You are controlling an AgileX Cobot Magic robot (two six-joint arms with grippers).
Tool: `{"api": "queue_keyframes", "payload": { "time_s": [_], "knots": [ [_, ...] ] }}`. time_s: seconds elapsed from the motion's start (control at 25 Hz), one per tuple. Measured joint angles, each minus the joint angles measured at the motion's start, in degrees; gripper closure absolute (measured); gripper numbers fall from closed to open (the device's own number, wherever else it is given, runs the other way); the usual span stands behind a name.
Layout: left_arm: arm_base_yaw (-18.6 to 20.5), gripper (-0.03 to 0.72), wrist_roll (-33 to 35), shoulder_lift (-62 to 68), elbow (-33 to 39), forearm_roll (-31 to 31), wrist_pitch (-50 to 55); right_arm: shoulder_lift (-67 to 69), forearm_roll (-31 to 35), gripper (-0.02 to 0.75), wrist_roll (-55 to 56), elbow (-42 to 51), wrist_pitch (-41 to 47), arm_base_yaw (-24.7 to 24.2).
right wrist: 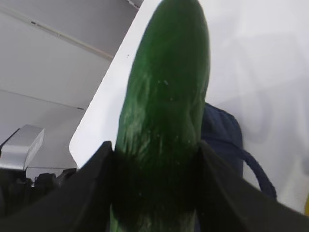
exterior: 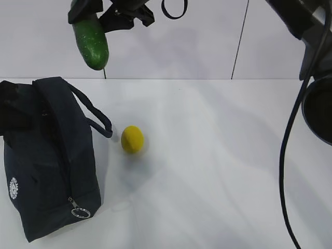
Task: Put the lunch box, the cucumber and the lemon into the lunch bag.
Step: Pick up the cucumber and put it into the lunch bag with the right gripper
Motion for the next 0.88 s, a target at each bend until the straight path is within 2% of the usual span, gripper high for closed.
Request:
{"api": "queue_keyframes", "payload": {
  "time_s": [0.4,0.64,0.88],
  "knots": [
    [0.0,0.684,4.2,-0.5,0.0,-2.3,0.0,0.0,-0.3,0.362,-2.1,0.0,0.0,5.6],
    [0.0,0.684,4.6,-0.9,-2.3,-1.9,0.6,-1.0,-0.6,0.362,-2.2,3.8,0.0,5.8],
    [0.0,0.684,4.8,-0.9,-2.4,-1.5,0.7,-8.4,-2.8,0.362,-2.2,11.2,0.0,5.9]
  ]
}}
